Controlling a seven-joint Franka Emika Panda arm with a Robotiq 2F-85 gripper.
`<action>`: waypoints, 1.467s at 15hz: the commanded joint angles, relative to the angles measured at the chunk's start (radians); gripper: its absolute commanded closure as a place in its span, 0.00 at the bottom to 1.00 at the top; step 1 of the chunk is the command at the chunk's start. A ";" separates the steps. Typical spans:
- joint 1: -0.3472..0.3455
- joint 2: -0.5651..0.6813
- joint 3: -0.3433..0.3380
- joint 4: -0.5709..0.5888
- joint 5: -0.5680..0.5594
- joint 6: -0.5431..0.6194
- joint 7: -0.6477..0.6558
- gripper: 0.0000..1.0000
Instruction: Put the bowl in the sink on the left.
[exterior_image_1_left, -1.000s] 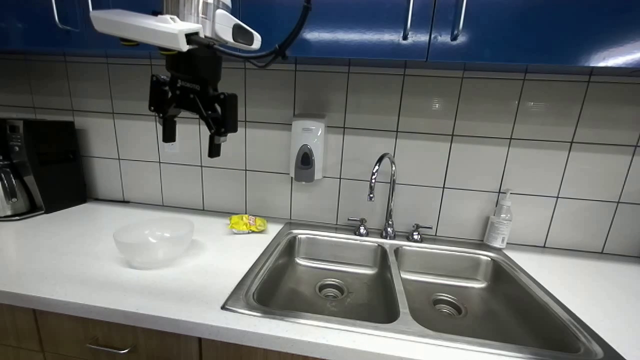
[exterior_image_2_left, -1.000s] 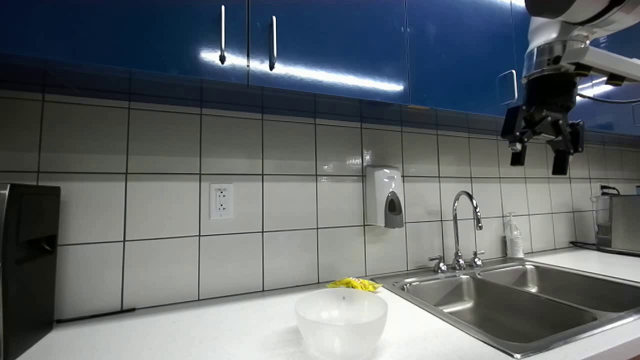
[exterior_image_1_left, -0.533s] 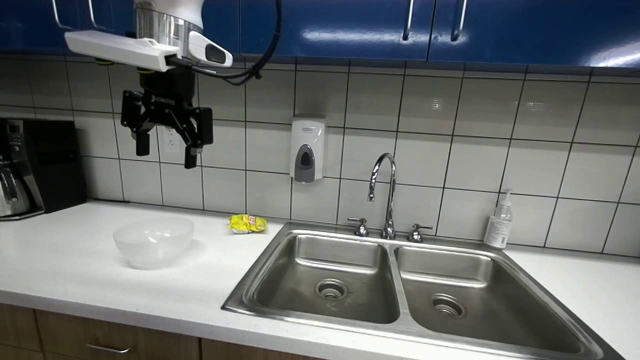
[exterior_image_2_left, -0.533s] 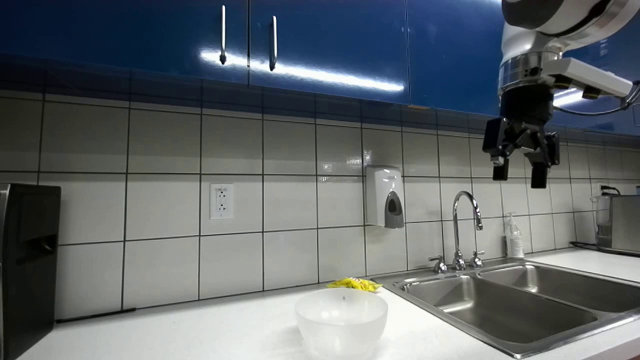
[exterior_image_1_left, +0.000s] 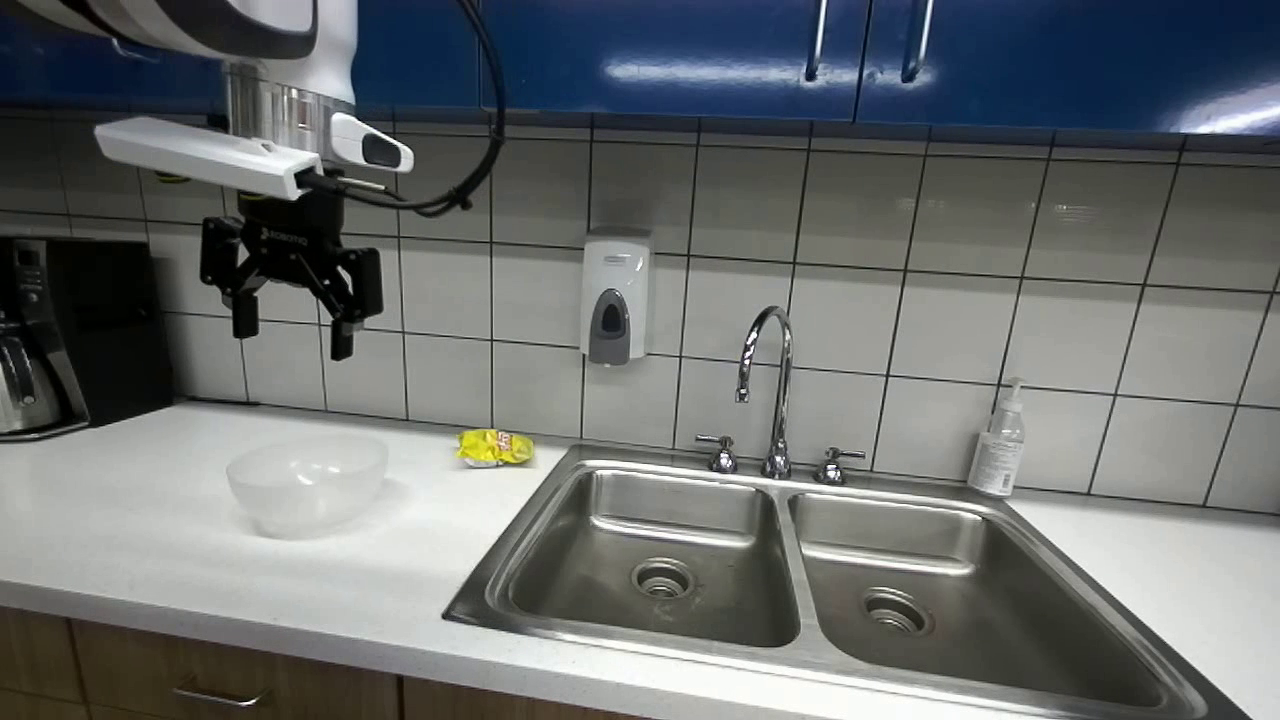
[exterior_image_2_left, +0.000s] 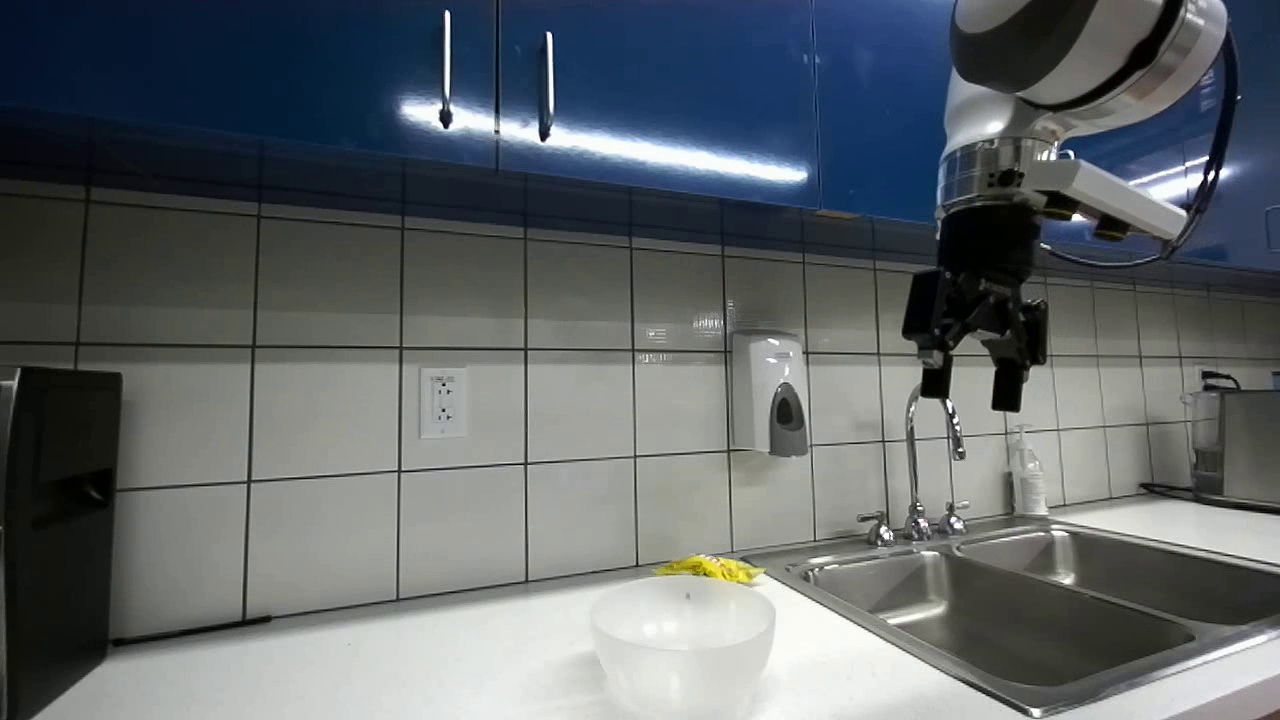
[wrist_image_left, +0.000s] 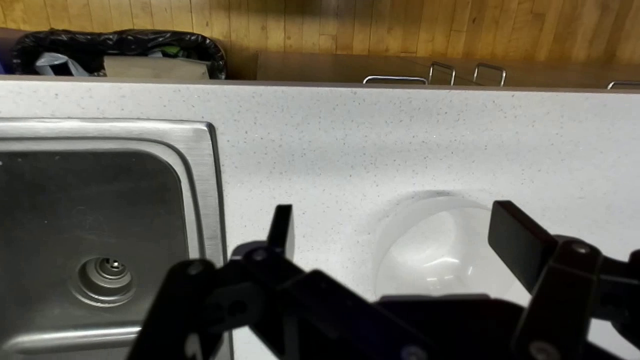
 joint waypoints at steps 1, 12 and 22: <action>0.030 0.060 0.063 -0.013 0.024 0.098 0.024 0.00; 0.130 0.366 0.221 0.093 0.025 0.306 0.120 0.00; 0.172 0.662 0.372 0.325 -0.143 0.307 0.305 0.00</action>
